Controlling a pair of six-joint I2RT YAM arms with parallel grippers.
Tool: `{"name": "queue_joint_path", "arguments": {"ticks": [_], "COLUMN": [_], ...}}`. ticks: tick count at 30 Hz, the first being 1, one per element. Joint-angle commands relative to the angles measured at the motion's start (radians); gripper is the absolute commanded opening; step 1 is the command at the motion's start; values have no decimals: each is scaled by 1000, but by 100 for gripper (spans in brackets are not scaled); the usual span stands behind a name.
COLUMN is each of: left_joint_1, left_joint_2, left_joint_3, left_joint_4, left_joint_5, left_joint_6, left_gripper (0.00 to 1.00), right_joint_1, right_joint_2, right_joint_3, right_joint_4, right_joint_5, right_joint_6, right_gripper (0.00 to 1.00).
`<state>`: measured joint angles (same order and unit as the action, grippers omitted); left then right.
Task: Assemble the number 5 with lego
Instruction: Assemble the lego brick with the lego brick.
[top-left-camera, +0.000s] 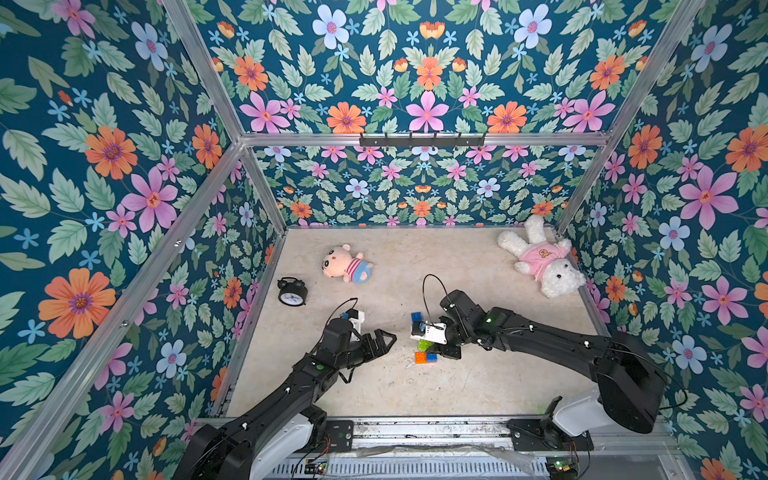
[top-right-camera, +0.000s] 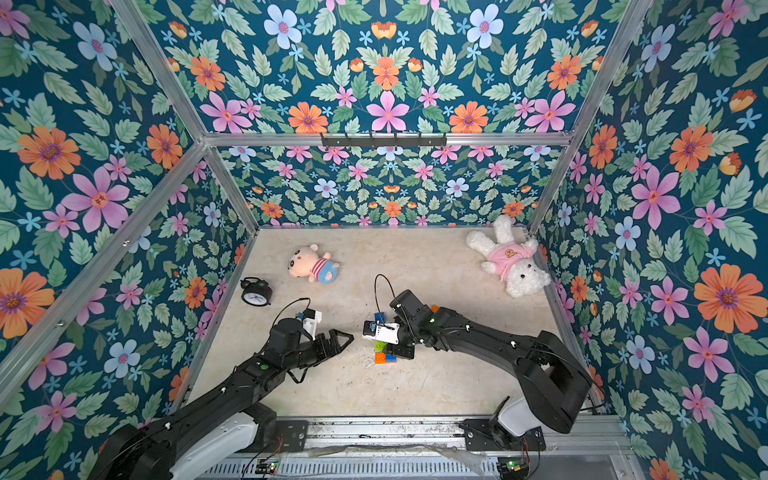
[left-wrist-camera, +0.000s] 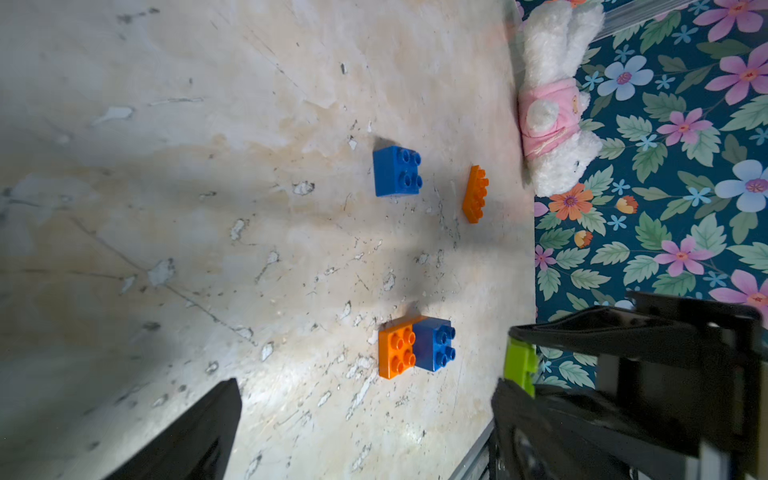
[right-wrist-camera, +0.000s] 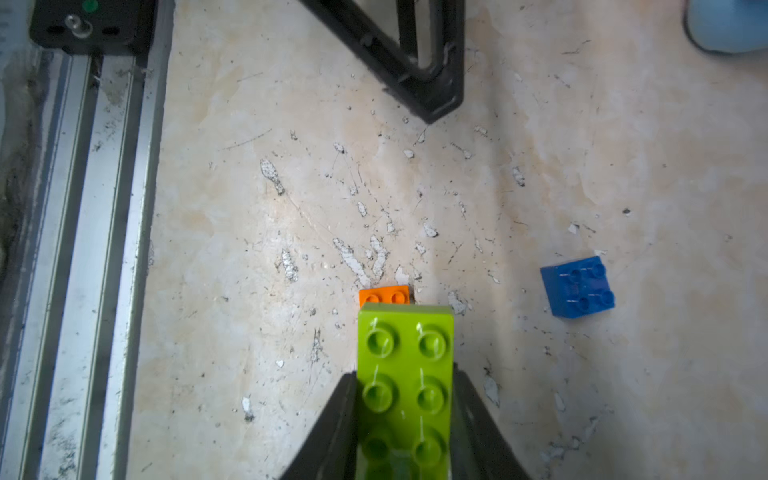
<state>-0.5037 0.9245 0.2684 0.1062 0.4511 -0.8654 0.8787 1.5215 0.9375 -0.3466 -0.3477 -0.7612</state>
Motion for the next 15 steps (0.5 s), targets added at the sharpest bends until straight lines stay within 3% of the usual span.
{"name": "queue_joint_path", "arguments": {"ticks": [1,15], "left_joint_1": [-6,-6], "left_joint_2": [2,-3], "left_joint_3": [0,-23], "left_joint_4": [34,21], "left_joint_5": [-50,-92], "left_joint_6": [-20,-35], "left_gripper": [99,99], "right_joint_1": [-1,-24], "right_joint_2": [60,173], "right_joint_3": [42,78], "right_joint_4": [-88,-82], "right_joint_5": [-15,-68], "right_joint_6": [-75,-100], "right_gripper": [18,18]}}
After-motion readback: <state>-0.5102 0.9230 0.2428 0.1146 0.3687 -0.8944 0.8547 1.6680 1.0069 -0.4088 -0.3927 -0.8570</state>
